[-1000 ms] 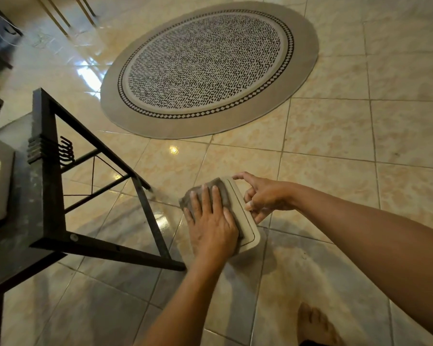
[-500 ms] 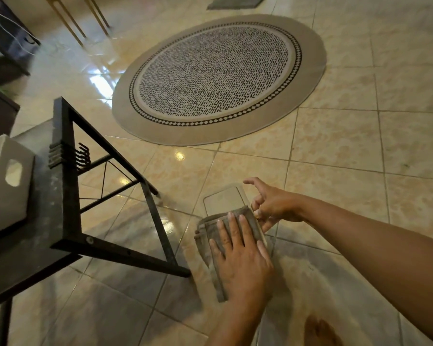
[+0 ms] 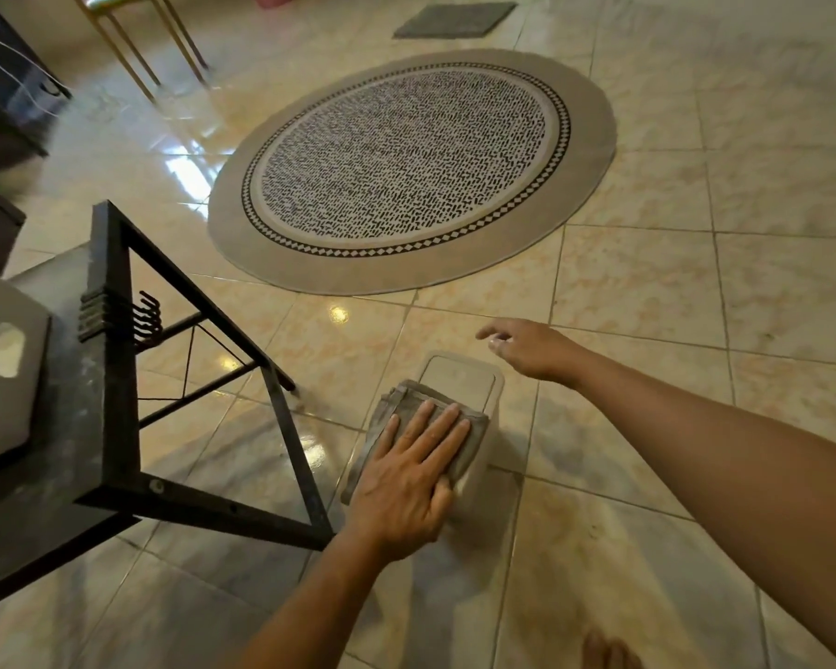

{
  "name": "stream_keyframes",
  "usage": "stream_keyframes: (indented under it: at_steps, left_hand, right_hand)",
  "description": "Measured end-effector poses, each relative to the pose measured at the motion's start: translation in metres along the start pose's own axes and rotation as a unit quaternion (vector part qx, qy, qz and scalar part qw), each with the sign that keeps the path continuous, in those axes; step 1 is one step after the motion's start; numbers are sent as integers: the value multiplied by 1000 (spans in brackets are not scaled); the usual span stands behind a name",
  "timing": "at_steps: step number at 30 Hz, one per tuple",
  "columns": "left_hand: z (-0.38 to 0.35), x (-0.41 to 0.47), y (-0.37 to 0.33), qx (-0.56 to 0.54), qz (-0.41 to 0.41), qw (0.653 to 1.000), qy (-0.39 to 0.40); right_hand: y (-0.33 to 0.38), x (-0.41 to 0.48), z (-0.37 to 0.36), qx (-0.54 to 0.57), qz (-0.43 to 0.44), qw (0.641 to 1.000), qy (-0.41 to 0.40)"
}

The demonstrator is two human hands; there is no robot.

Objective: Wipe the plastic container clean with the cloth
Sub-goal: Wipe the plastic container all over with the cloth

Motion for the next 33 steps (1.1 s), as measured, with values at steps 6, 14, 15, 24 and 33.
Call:
stream_keyframes:
  at_steps: [6, 14, 15, 24, 33]
  left_hand:
    - [1, 1, 3, 20, -11, 1000, 12]
    - [0, 12, -1, -11, 70, 997, 43]
    - [1, 15, 0, -14, 83, 995, 48]
    - [13, 55, -26, -135, 252, 958, 31]
    - [15, 34, 13, -56, 107, 991, 58]
  right_hand:
    - [-1, 6, -17, -46, 7, 997, 62]
    - [-31, -21, -2, 78, -44, 995, 50]
    - [-33, -25, -3, 89, -53, 994, 47]
    - [-25, -40, -32, 125, -65, 985, -98]
    - [-14, -33, -49, 176, -56, 976, 117]
Point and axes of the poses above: each hand's wrist, its own x-axis towards the middle knuckle, its own z-axis out of the back of the hand, y = z × x, the point moved 5 cm from there along x, towards the middle knuckle, and after that the axes turned 7 degrees about x, right-handed, at the moved point
